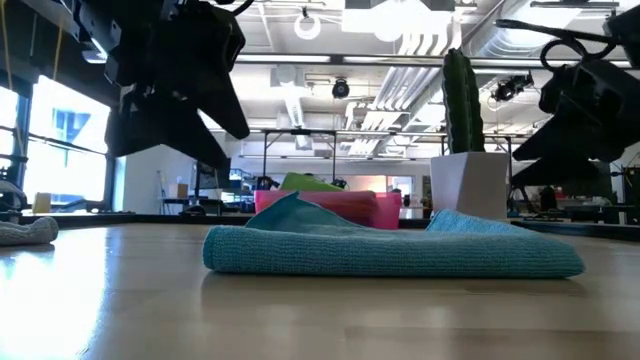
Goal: Fold microfiber towels
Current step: Put the blue microfiber cloth into the pink bin
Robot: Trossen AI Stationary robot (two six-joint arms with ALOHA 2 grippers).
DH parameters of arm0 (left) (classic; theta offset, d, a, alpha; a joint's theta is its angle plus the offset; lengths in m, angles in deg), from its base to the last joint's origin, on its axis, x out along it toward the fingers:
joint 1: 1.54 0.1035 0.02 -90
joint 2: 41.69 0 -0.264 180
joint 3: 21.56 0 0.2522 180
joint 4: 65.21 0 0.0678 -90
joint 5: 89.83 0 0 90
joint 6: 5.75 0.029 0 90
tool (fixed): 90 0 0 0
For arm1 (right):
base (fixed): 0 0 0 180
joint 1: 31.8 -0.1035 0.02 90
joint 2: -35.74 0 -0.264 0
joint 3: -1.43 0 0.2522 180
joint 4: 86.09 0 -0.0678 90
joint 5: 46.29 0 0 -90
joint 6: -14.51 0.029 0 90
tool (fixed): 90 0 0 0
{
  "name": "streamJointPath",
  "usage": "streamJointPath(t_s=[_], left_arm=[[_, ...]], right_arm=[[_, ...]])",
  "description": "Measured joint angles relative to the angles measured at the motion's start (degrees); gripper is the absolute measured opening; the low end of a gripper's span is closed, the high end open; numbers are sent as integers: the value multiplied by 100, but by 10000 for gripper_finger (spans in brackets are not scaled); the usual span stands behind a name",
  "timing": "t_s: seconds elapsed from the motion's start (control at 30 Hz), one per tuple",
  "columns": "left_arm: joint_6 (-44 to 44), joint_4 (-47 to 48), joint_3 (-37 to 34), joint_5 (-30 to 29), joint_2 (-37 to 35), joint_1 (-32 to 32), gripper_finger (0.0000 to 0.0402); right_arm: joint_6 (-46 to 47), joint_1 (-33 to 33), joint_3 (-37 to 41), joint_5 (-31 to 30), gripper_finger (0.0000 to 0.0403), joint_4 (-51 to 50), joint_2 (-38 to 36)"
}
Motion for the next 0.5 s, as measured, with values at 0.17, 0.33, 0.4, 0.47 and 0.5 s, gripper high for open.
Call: streamJointPath(t_s=[0.17,0.33,0.4,0.47,0.5], left_arm=[[10,-40,2,-104,0,2,168],[13,-76,2,-104,0,-2,168],[13,-96,2,-104,0,-4,168],[-53,-125,2,-104,0,-11,168],[-165,-134,2,-109,0,-20,168]], right_arm=[[75,14,40,-132,264,16,-45],[35,13,40,0,264,-8,-45],[-208,13,40,10,264,-22,-39],[-391,13,40,22,264,-34,-38],[-455,13,40,22,264,-35,-38]])
